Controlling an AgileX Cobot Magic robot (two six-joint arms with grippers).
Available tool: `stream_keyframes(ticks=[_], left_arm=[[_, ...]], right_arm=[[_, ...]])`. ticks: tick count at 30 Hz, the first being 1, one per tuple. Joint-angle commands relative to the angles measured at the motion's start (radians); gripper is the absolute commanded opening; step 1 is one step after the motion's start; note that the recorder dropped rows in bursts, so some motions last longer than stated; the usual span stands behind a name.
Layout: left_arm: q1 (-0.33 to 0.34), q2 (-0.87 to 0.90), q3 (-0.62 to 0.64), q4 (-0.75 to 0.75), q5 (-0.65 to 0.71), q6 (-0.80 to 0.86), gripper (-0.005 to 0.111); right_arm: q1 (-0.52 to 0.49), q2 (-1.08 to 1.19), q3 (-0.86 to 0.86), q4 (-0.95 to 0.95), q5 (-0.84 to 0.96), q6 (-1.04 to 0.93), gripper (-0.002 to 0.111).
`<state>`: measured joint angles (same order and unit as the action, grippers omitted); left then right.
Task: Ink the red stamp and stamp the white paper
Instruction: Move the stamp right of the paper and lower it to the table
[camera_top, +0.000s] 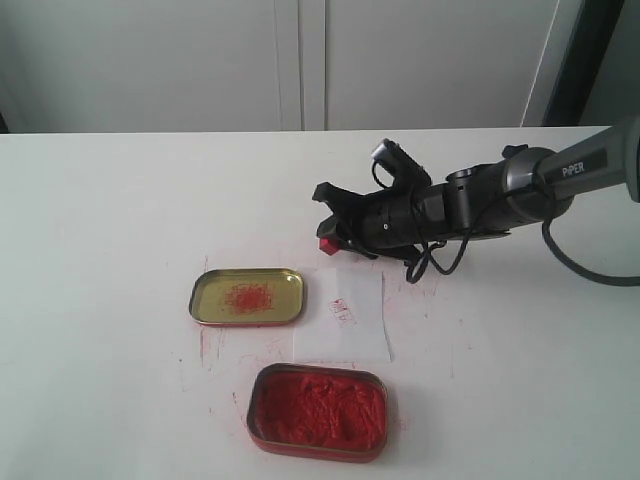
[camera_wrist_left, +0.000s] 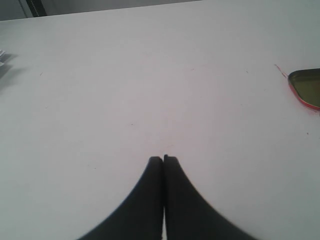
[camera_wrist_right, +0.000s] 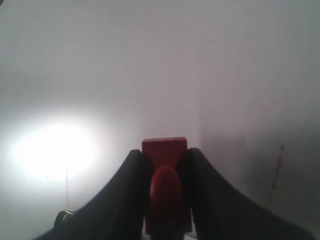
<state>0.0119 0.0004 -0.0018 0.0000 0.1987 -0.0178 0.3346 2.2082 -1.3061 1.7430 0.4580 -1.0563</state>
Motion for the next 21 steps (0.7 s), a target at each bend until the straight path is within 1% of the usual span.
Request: stream_keyframes(ticks=[1,3,9,15,21], left_arm=[[-0.005,0.000,0.002,-0.006,-0.004,-0.004,0.000],[-0.005,0.000,0.002,-0.006,-0.004,-0.004,0.000],[-0.005,0.000,0.002,-0.006,-0.004,-0.004,0.000],[-0.005,0.000,0.002,-0.006,-0.004,-0.004,0.000],[-0.005,0.000,0.002,-0.006,-0.004,-0.004,0.000]], right_arm=[[-0.006,-0.001,-0.007,0.001,-0.015,0.006,0.016],[-0.006,-0.001,-0.007,0.001,-0.018,0.009,0.019],[-0.006,-0.001,-0.007,0.001,-0.039,0.036,0.023],[-0.006,-0.001,-0.007,-0.053,-0.064,0.099,0.033],[-0.006,-0.001,-0.007,-0.056,-0.070,0.138,0.034]])
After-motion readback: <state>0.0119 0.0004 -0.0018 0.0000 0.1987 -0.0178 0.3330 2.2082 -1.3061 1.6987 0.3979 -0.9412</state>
